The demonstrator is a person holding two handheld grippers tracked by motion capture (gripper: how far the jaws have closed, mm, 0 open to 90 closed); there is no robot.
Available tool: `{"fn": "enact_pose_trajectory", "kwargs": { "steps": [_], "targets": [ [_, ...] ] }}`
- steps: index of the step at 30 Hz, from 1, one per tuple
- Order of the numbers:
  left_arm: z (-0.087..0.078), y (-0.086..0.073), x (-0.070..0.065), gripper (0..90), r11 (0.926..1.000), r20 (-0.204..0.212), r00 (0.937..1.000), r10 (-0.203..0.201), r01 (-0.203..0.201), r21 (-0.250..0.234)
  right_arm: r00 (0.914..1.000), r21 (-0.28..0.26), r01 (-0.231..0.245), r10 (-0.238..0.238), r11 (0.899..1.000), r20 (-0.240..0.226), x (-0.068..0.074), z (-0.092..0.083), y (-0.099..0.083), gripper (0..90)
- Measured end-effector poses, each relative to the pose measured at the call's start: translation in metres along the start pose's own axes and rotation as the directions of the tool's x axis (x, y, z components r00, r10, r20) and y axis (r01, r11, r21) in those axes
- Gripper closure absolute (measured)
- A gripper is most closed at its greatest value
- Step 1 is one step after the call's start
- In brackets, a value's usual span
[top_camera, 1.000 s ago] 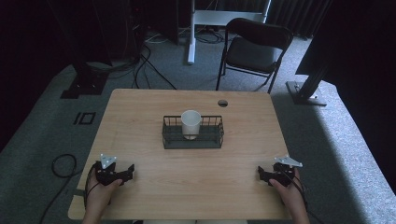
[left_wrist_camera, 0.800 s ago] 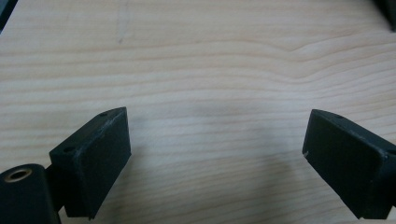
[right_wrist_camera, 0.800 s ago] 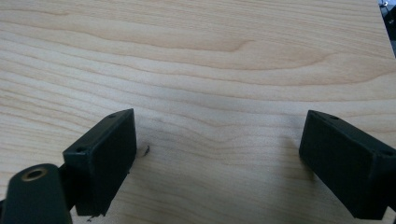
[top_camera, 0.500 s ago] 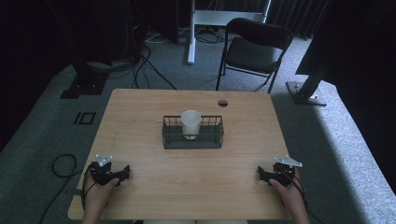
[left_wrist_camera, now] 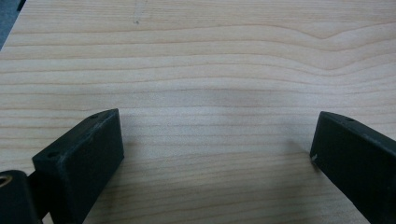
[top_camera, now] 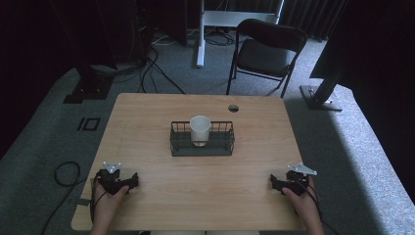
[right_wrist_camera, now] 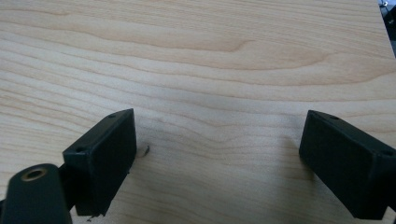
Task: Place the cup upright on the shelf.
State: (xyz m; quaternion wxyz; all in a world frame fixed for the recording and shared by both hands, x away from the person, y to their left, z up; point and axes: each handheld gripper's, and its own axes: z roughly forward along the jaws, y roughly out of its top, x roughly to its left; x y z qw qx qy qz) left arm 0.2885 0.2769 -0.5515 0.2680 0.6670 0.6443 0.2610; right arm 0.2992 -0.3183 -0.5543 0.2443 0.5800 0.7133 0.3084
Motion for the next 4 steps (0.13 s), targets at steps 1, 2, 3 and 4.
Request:
{"fn": "enact_pose_trajectory", "kwargs": {
  "steps": [1,2,3,4],
  "targets": [
    [0.0,0.0,0.0,3.1,1.0,0.0,1.0,-0.001,0.001,-0.001,1.0,0.0,0.0,0.0,1.0,0.0,0.0,0.0,0.0,10.7],
    [0.0,0.0,0.0,3.1,1.0,0.0,1.0,-0.002,0.002,-0.001,1.0,0.0,-0.001,0.001,1.0,0.0,0.0001,0.0,0.0,10.7],
    [0.0,0.0,0.0,3.1,1.0,0.0,1.0,-0.002,0.002,-0.001,1.0,0.0,-0.001,0.001,1.0,0.0,0.0001,0.0,0.0,10.7],
    [0.0001,0.0,0.0,3.1,1.0,0.0,1.0,-0.002,0.002,-0.001,1.0,0.0,0.0,0.0,1.0,0.0,0.0,0.0,0.0,10.7]
  ]
}}
